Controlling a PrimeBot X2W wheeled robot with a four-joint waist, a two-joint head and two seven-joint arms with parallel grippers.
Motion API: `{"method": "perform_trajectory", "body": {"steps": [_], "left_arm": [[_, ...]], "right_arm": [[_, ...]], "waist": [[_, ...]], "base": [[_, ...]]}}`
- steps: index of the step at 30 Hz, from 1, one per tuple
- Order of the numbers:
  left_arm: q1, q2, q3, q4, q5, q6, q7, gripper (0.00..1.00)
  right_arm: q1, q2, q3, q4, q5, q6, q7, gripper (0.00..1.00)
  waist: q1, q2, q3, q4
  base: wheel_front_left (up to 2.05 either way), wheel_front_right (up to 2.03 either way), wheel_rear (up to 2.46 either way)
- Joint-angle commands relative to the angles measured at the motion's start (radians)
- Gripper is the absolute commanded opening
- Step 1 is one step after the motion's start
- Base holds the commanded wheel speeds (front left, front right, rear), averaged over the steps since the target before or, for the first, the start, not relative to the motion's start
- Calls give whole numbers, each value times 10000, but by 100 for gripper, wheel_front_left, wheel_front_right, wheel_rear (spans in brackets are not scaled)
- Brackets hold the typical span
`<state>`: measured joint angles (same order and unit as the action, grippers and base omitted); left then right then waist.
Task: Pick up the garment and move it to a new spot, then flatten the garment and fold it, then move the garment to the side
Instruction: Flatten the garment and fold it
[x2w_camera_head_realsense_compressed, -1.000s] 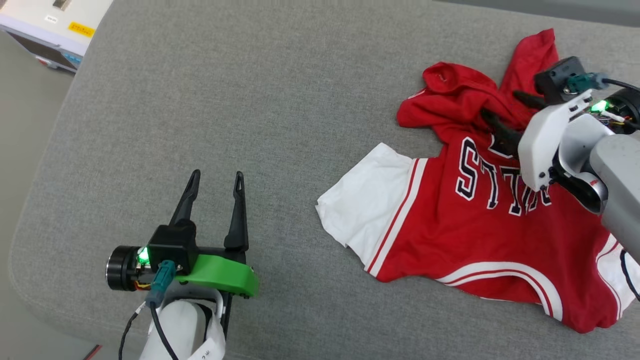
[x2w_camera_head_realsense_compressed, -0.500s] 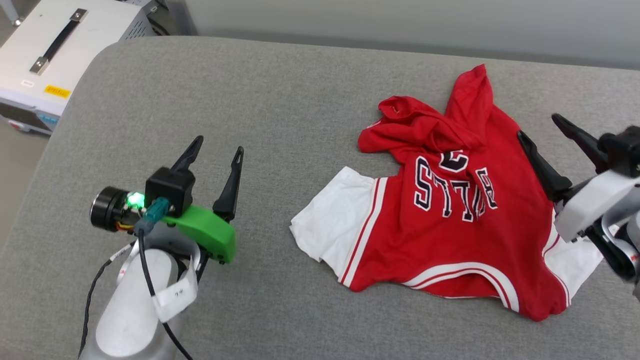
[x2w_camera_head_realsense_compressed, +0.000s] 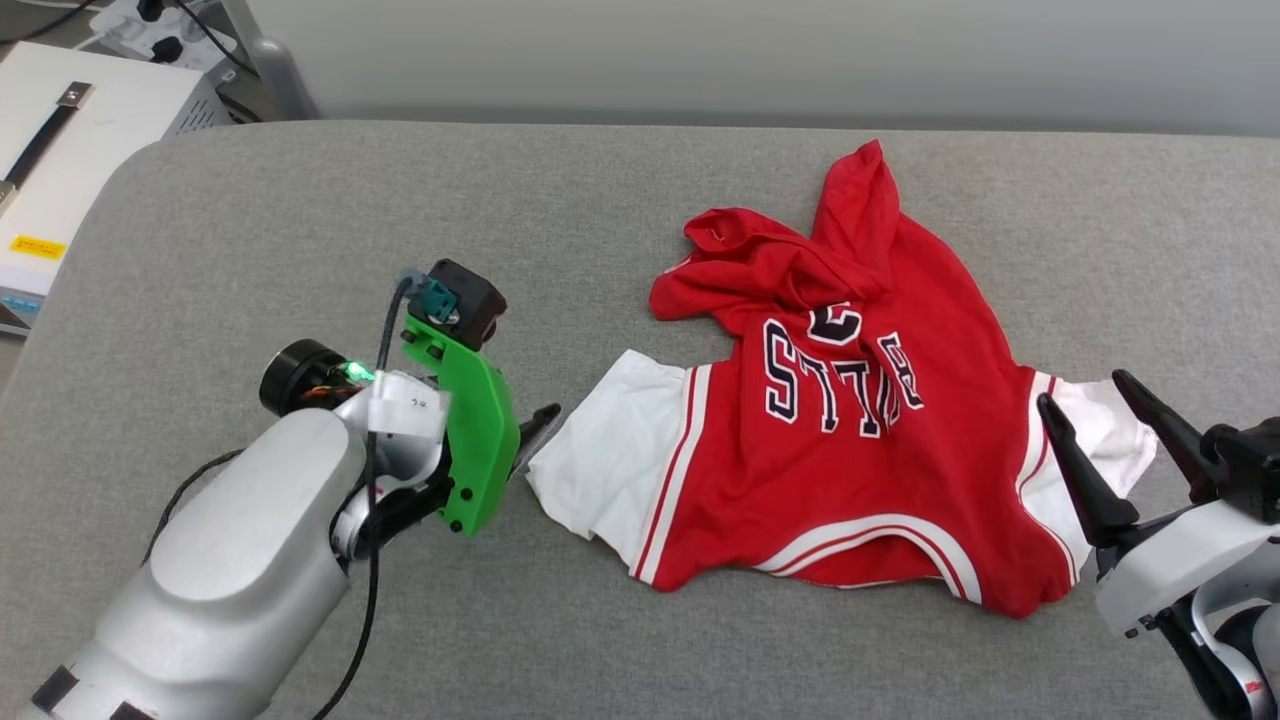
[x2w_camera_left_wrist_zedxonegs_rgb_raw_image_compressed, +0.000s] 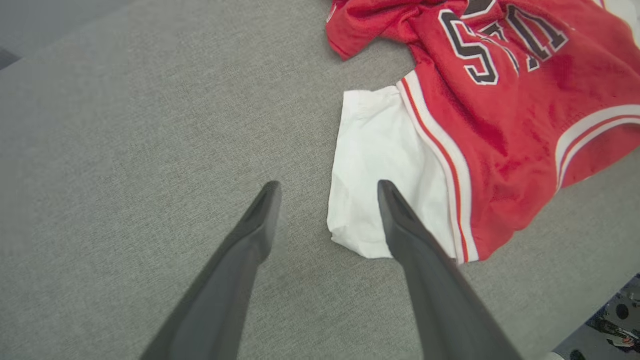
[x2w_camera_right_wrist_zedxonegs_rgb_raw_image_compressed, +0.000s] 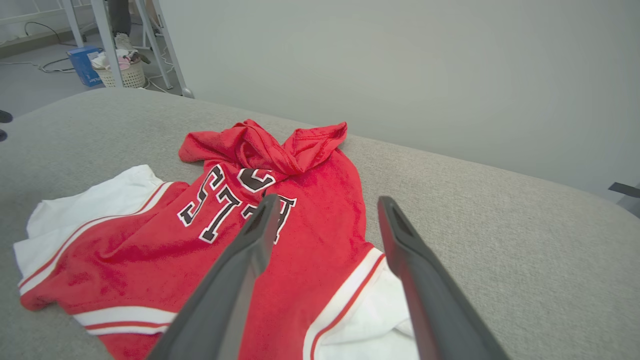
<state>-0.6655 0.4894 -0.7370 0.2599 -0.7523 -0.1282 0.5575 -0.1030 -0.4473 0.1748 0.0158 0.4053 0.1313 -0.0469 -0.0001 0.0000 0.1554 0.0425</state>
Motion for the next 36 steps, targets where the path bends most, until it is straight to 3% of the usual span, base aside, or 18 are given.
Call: {"method": "perform_trajectory", "body": {"steps": [1,9,18,20,21,28,36], "left_arm": [[-348,152,-344,131,-142,-23,187,100],[-1129,267,-2306,1249,-563,-24,465,100],[-1229,69,-3721,2834,-996,-24,27,100],[-1295,94,-4171,2828,-1035,-24,-81,12],[-1363,128,-4282,2860,-1061,-24,-292,0],[-1490,516,-3718,3330,-1443,-1,-2498,0],[-329,1523,-2789,3587,-2131,696,-4050,0]], "right_arm": [[158,164,-114,-283,-164,-6,142,100],[187,642,-286,-1050,-670,-6,626,100],[8,854,-138,-1047,-760,-6,694,100],[9,867,-200,-1015,-764,-6,677,100],[12,880,-241,-1009,-766,-6,660,100],[169,838,-576,-974,-751,-6,620,100],[856,785,-1467,-817,-676,-6,626,100]], "waist": [[1,0,211,-161],[1,0,774,-560],[1,0,1079,-780],[1,0,1055,-733],[1,0,1030,-692],[1,0,668,-476],[1,0,361,-261]], "base": [[0,0,0],[0,0,0],[0,0,0],[0,0,0],[0,0,0],[0,0,0],[0,0,0]]}}
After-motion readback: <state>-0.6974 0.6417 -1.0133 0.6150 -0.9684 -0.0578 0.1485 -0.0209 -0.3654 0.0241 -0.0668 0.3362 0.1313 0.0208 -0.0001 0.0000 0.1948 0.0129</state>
